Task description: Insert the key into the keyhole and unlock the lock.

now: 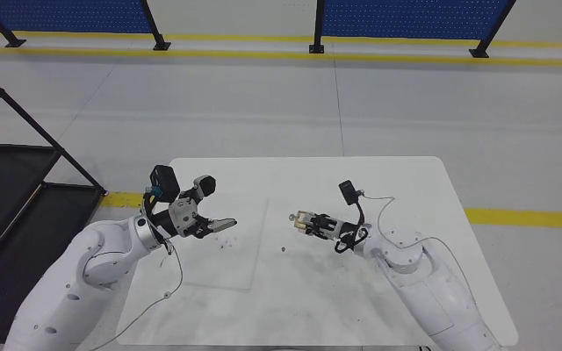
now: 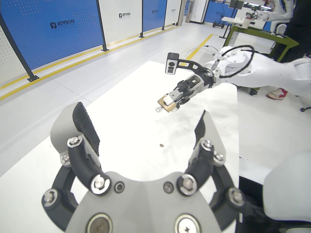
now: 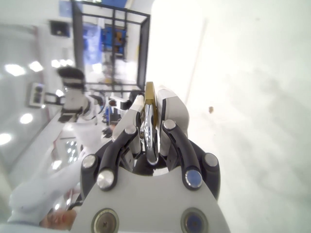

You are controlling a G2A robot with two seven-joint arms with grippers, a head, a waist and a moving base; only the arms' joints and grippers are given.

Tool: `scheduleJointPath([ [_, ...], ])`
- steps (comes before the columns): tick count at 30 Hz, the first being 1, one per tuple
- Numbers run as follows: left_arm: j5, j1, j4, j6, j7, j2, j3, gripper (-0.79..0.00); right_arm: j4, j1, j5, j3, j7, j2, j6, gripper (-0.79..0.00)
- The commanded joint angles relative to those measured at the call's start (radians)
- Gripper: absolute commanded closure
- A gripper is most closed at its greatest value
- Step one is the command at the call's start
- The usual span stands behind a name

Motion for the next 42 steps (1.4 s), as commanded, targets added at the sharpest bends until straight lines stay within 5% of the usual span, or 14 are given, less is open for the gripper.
scheduleJointPath([
  [1, 0.000, 0.000, 0.000, 0.000, 0.000, 0.000, 0.000, -0.785, -0.018, 0.013, -0.056, -0.018, 0.015, 0.001, 0.112, 0.000],
  [8, 0.000, 0.000, 0.000, 0.000, 0.000, 0.000, 0.000, -0.785, 0.041, 0.073, -0.163, -0.093, 0.073, -0.006, 0.265, 0.000],
  [22, 0.000, 0.000, 0.000, 0.000, 0.000, 0.000, 0.000, -0.785, 0.115, 0.108, -0.228, -0.159, 0.094, -0.019, 0.341, 0.000],
  [23, 0.000, 0.000, 0.000, 0.000, 0.000, 0.000, 0.000, -0.785, 0.115, 0.107, -0.231, -0.159, 0.093, -0.019, 0.345, -0.049],
  [24, 0.000, 0.000, 0.000, 0.000, 0.000, 0.000, 0.000, -0.785, 0.113, 0.106, -0.233, -0.157, 0.093, -0.018, 0.346, -0.185],
  [27, 0.000, 0.000, 0.000, 0.000, 0.000, 0.000, 0.000, -0.785, 0.099, 0.095, -0.242, -0.147, 0.076, -0.015, 0.348, -0.785],
  [37, 0.000, 0.000, 0.000, 0.000, 0.000, 0.000, 0.000, -0.785, -0.005, 0.026, -0.310, -0.096, -0.003, 0.003, 0.347, -0.785],
  [42, 0.000, 0.000, 0.000, 0.000, 0.000, 0.000, 0.000, -0.785, -0.118, -0.050, -0.337, -0.025, -0.154, 0.016, 0.275, -0.785],
])
